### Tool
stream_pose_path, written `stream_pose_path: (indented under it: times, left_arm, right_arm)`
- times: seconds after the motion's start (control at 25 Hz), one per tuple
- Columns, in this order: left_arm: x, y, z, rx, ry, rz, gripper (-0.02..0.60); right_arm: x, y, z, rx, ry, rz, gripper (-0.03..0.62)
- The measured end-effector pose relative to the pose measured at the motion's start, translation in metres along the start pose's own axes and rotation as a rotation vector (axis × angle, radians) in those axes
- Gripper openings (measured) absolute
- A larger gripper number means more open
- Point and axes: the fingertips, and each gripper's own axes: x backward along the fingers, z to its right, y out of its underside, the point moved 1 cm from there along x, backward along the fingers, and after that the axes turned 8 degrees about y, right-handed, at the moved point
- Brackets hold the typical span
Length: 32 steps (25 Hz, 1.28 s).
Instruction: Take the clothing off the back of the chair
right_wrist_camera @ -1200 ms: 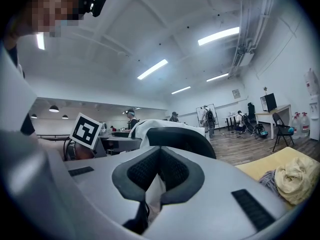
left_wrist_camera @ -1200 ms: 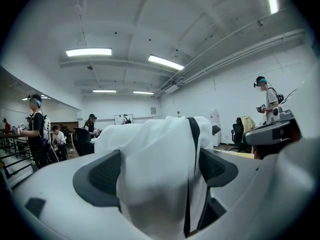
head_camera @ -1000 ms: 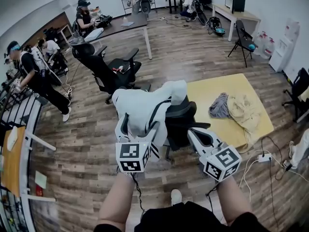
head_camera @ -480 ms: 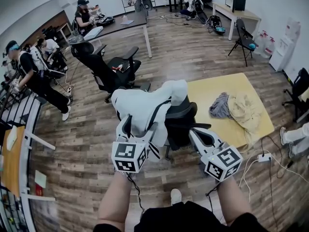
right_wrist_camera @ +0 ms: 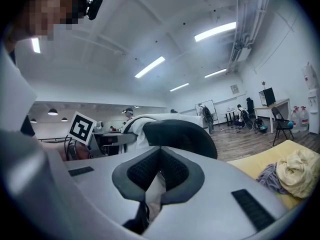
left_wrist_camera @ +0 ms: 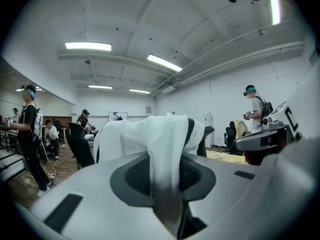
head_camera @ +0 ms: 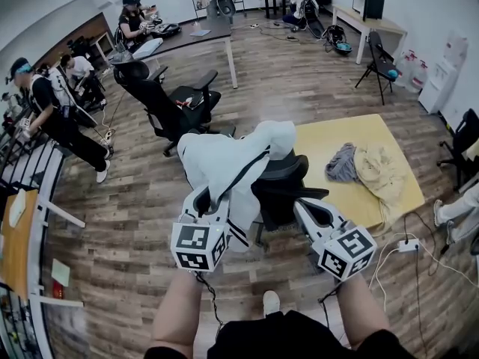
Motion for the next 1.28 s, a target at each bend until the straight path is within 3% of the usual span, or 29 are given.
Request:
stream_pose_path:
  times: [0.32, 0.8, 1.28]
  left_arm:
    - [0.020, 0.003, 0.006, 0.070, 0.013, 0.011, 0.075]
    - [0.082, -0.002, 0.004, 0.155, 0.045, 0.096, 0.069]
    - [0.183, -0.017, -0.010, 0.198, 0.092, 0.168, 0.069]
  right_arm:
    - [0.011, 0.000, -0.017, 0.010, -0.012, 0.012, 0.014]
    - [0.016, 0.003, -0.055, -0.007, -0.016, 0.035, 0.014]
    - [0.037, -0.005, -0.138, -0.005, 0.018, 0.073, 0.014]
